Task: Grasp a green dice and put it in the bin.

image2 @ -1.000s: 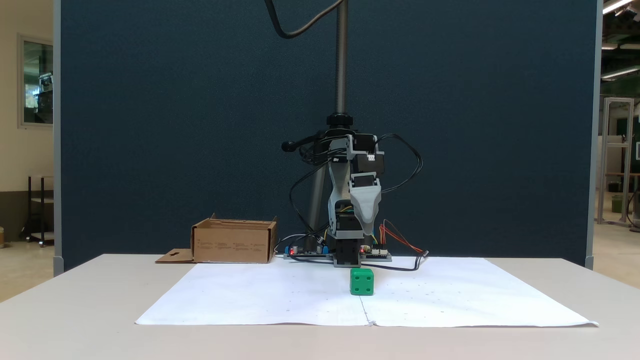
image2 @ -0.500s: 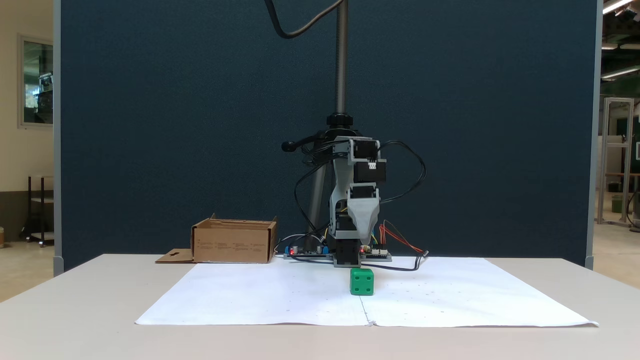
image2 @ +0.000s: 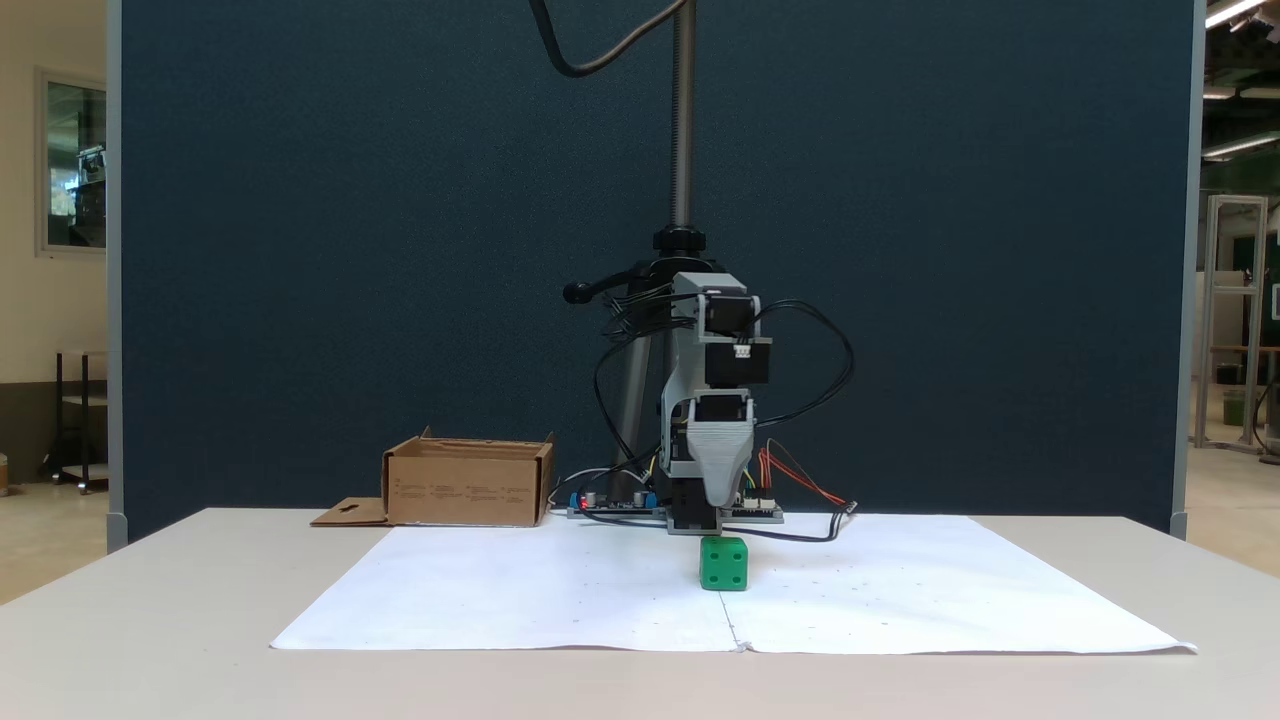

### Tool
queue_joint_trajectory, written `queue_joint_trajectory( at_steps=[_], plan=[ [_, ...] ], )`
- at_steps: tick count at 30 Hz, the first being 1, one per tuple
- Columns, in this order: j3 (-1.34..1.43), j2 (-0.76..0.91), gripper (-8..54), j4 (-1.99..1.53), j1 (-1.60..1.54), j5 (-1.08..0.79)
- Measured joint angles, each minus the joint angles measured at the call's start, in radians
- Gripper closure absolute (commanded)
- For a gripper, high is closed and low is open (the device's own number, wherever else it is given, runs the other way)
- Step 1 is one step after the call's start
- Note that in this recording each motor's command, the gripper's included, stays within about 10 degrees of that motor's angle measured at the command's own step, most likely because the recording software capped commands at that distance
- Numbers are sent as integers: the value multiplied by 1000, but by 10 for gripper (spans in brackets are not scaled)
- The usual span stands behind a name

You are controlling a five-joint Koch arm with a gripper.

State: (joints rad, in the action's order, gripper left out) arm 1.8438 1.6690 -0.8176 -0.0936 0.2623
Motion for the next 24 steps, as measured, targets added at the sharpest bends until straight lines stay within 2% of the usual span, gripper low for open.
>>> queue_joint_trajectory(
  at_steps=[24],
  plan=[
    [-32, -71, 32, 3, 17, -2]
  ],
)
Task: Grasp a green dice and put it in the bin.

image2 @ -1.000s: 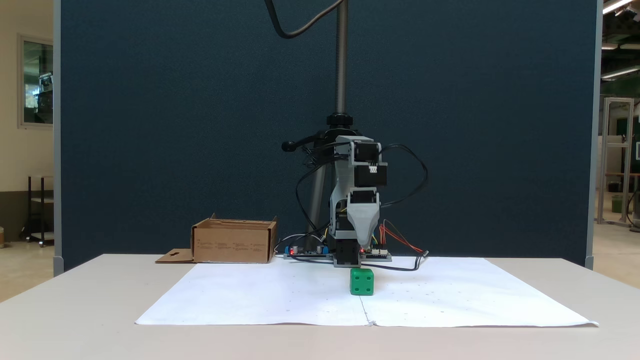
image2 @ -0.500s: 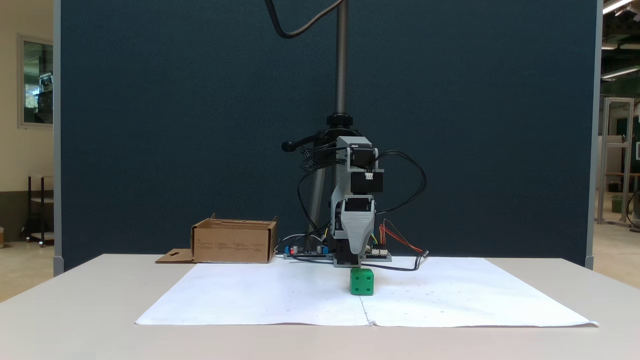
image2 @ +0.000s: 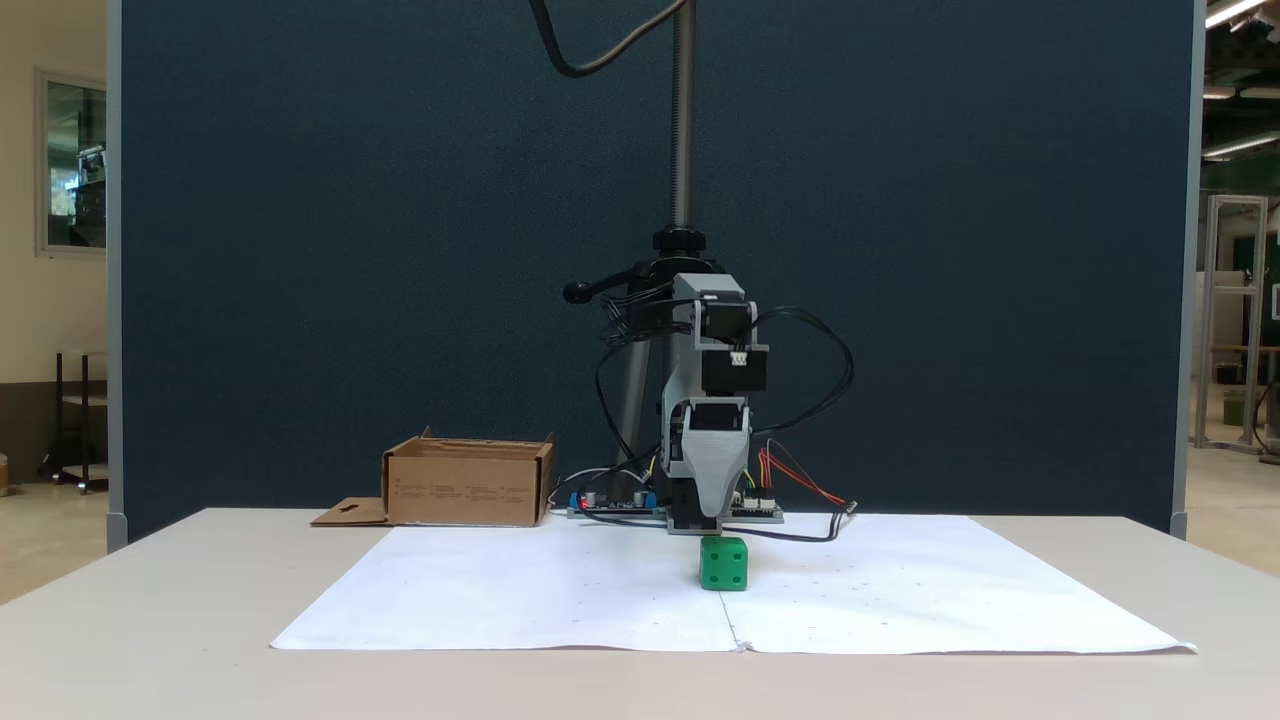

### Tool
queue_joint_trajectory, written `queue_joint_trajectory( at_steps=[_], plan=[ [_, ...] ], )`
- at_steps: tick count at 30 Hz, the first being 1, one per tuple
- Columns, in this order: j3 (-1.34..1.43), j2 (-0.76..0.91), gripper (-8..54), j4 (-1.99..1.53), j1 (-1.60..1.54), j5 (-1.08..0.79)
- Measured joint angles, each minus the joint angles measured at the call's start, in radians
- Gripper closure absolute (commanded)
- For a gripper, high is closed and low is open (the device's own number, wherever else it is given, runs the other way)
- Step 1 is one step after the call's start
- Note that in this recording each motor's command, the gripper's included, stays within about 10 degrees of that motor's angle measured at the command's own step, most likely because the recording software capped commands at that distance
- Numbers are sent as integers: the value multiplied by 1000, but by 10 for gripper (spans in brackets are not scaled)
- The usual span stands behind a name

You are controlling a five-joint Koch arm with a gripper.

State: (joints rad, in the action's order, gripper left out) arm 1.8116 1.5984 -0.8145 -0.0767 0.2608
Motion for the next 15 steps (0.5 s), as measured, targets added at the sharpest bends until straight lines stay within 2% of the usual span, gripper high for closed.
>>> queue_joint_trajectory(
  at_steps=[15],
  plan=[
    [0, -71, 20, 20, 2, 0]
  ],
)
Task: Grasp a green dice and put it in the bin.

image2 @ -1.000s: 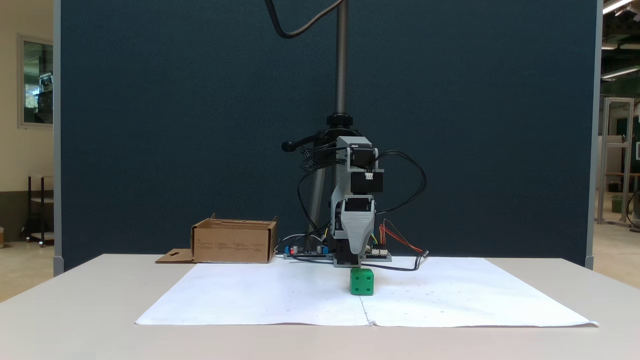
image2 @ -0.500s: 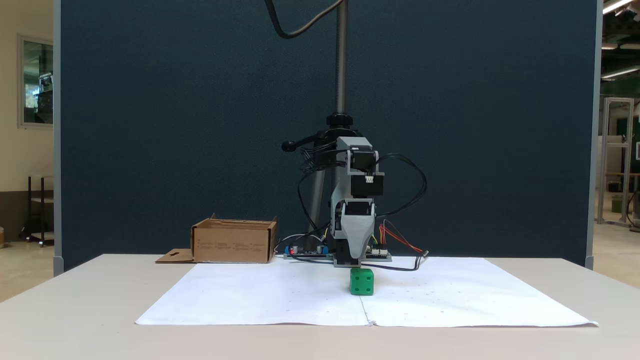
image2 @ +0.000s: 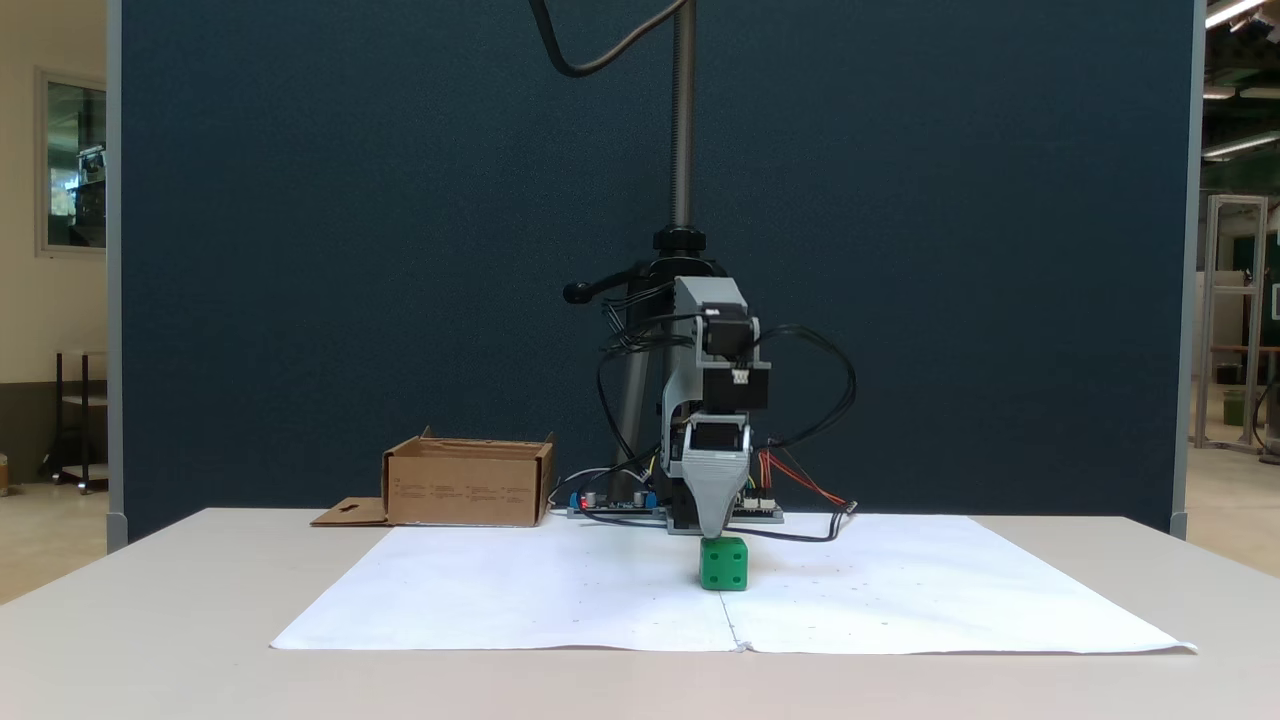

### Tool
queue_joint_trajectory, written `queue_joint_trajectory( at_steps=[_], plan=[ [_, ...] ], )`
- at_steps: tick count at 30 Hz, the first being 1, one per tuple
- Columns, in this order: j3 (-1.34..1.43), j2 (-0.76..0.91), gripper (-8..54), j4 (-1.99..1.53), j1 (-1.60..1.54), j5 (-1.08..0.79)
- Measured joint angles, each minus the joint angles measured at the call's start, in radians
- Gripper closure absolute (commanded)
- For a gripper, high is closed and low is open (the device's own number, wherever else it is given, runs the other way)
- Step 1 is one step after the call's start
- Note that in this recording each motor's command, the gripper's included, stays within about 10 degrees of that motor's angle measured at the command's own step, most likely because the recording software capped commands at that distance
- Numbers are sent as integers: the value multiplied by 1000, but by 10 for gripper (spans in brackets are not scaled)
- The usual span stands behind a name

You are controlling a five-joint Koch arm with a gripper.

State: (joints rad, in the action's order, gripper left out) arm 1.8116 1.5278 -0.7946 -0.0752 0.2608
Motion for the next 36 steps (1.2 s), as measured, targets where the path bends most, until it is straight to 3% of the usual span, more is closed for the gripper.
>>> queue_joint_trajectory(
  at_steps=[36],
  plan=[
    [75, -66, 21, 120, -28, -80]
  ],
)
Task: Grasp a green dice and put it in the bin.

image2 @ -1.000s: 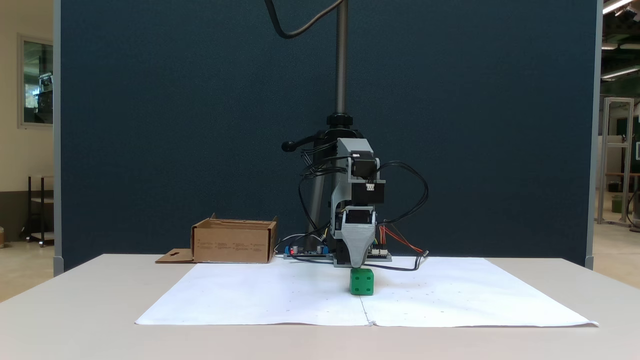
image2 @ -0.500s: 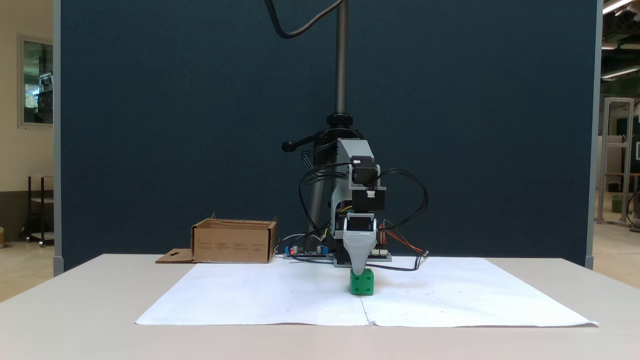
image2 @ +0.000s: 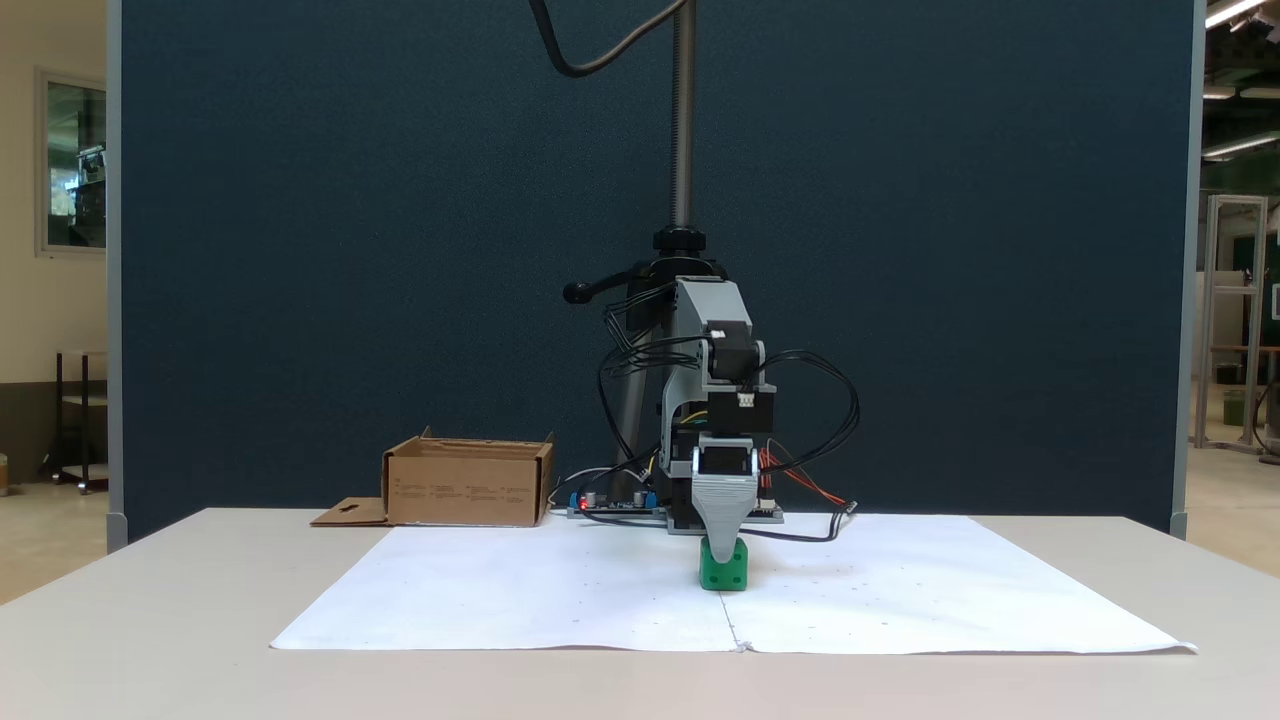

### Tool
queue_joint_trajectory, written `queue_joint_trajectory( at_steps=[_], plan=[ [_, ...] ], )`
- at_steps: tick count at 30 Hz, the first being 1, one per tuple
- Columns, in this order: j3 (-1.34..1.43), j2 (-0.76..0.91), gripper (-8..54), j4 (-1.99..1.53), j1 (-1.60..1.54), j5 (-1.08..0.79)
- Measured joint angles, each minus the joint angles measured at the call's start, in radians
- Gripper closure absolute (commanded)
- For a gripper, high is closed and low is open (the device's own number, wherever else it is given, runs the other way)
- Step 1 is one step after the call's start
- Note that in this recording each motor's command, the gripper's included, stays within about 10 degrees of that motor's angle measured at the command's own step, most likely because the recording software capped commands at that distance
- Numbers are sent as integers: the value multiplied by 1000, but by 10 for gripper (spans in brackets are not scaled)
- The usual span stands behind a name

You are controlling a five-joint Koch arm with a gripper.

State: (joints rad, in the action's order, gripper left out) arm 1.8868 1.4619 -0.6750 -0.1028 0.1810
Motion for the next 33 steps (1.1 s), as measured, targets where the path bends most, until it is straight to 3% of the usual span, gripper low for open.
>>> queue_joint_trajectory(
  at_steps=[33],
  plan=[
    [0, -107, 41, 69, 17, -15]
  ],
)
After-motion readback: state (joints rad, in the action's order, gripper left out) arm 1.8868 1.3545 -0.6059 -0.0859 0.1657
